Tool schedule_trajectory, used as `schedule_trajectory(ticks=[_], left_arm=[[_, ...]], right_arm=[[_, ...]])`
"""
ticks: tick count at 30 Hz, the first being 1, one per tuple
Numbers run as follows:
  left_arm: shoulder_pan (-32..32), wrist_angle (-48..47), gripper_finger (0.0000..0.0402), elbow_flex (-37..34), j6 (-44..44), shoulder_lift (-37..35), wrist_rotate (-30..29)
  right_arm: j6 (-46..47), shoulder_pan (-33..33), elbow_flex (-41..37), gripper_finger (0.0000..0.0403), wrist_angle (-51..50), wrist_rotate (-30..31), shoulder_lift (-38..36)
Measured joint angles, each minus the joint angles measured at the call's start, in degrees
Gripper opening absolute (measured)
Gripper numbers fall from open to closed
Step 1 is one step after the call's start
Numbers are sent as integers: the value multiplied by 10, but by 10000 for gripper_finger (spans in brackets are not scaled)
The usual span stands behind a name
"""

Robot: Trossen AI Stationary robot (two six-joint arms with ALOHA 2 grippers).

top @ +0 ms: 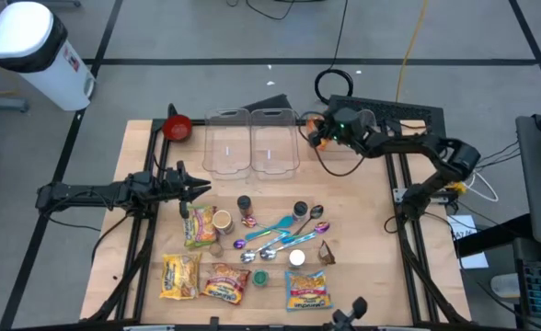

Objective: Pick & Place Food Item
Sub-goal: Put the orange noodle pack into the right transparent bin

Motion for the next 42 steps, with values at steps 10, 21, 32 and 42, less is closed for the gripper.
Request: schedule_trajectory(ticks=[10, 21, 32, 42], left_arm=[[0, 0, 81, 0, 0, 0, 0], [0, 0, 81, 0, 0, 0, 0], [0, 0, 81, 0, 0, 0, 0], [0, 0, 81, 0, 0, 0, 0]], right_arm=[[8, 20, 5, 0, 63, 1, 16], [26, 25, 5, 0, 92, 0, 73], [45, 25, 5, 13, 96, 0, 75], [48, 25, 5, 128, 106, -61, 61]])
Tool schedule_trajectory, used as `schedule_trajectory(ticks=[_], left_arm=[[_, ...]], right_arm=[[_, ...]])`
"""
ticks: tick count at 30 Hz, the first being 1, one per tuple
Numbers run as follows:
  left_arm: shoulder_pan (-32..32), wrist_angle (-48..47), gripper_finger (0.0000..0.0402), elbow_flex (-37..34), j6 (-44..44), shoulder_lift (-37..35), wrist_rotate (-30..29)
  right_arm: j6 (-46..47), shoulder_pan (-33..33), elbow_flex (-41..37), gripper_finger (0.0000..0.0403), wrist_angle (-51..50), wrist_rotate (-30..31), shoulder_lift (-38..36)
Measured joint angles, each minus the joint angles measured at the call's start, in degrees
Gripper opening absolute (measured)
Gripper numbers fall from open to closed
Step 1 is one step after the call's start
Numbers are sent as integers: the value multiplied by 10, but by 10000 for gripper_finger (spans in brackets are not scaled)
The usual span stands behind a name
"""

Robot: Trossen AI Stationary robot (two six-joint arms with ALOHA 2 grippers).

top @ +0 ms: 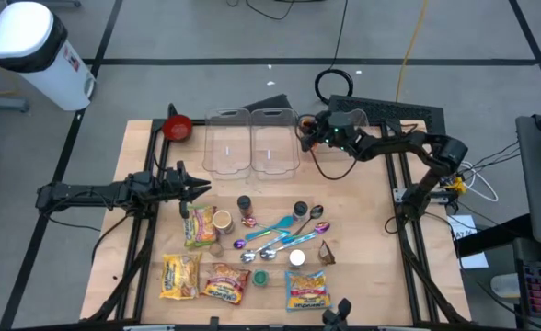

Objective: Pick & Place Food Item
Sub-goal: Put the orange noodle pack into the right transparent bin, then put the blue noodle pack into the right transparent bin

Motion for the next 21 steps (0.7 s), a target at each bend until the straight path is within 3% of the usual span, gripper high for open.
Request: schedule_trajectory(ticks=[10, 21], left_arm=[[0, 0, 81, 0, 0, 0, 0], [0, 0, 81, 0, 0, 0, 0]], right_arm=[[-17, 0, 0, 221, -51, -50, -77], [-41, 1, 0, 234, -260, -74, -201]])
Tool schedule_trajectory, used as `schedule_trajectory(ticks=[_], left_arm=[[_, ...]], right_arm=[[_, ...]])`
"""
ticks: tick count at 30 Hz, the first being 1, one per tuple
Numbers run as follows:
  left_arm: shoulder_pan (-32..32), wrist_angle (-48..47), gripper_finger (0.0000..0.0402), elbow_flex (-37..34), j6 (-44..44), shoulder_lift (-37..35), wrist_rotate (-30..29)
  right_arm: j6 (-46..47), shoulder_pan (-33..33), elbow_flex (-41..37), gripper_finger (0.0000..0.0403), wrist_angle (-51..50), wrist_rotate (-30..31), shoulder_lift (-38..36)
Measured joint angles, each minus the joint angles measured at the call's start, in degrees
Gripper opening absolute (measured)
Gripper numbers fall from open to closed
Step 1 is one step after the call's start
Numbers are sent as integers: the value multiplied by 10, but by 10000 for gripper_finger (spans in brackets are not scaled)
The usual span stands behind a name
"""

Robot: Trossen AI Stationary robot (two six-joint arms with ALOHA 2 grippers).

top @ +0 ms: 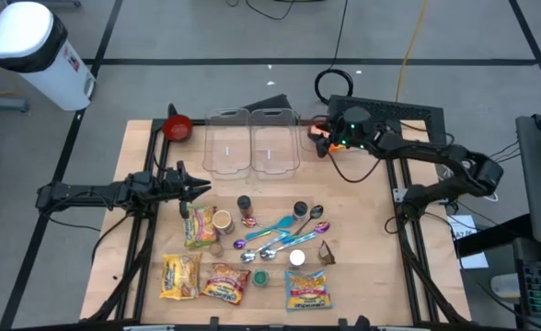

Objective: Pick & Place Food Item
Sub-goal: Put the blue noodle pack into the right transparent bin

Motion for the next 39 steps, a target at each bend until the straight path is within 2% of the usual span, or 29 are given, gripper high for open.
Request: schedule_trajectory(ticks=[5, 10, 16, 35, 39], left_arm=[[0, 0, 81, 0, 0, 0, 0], [0, 0, 81, 0, 0, 0, 0], [0, 0, 81, 0, 0, 0, 0], [0, 0, 81, 0, 0, 0, 0], [0, 0, 81, 0, 0, 0, 0]], right_arm=[[0, 23, 0, 227, -79, -5, -42], [-6, 65, 0, 227, -108, -71, -73], [-34, 134, 0, 225, -111, -120, -94], [-44, 318, 0, 221, -105, -120, -104], [-6, 366, 0, 220, -57, -120, -104]])
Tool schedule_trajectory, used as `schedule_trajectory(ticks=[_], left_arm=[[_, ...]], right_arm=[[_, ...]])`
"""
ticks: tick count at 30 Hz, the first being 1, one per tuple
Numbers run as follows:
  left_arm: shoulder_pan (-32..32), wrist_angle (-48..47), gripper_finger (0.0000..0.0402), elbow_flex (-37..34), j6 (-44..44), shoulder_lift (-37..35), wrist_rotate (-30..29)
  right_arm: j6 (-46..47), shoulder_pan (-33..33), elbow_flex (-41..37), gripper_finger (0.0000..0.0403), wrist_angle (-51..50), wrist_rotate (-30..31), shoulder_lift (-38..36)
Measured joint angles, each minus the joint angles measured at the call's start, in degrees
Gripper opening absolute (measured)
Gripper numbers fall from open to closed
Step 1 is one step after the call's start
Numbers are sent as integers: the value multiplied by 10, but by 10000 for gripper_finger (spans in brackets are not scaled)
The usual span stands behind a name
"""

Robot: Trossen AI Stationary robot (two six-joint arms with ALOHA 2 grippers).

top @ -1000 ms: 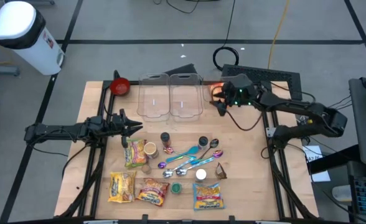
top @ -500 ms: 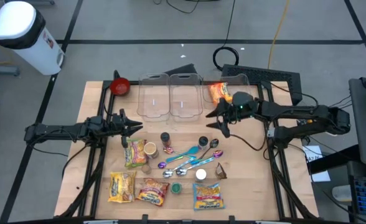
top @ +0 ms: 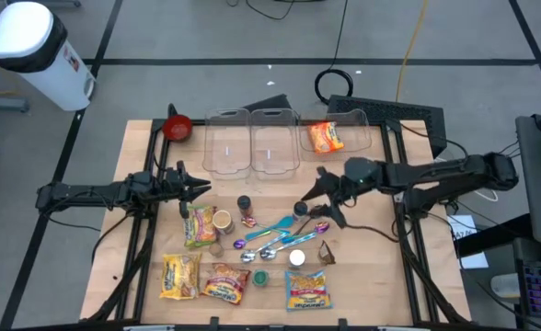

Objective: Pick & Place Food Item
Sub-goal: Put the blue noodle pack into the right transparent bin

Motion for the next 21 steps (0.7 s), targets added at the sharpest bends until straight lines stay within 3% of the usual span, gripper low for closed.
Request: schedule_trajectory(ticks=[6, 8, 11, 14, 16, 21], left_arm=[[0, 0, 81, 0, 0, 0, 0], [0, 0, 81, 0, 0, 0, 0], [0, 0, 81, 0, 0, 0, 0], [0, 0, 81, 0, 0, 0, 0], [0, 0, 81, 0, 0, 0, 0], [0, 0, 81, 0, 0, 0, 0]], right_arm=[[40, 123, 0, 225, 102, 6, 0], [36, 184, 0, 231, 131, 46, 10], [12, 289, 2, 242, 139, 163, 33], [7, 373, 32, 253, 102, 284, 79], [27, 415, 56, 257, 62, 331, 115], [87, 452, 138, 257, -58, 358, 209]])
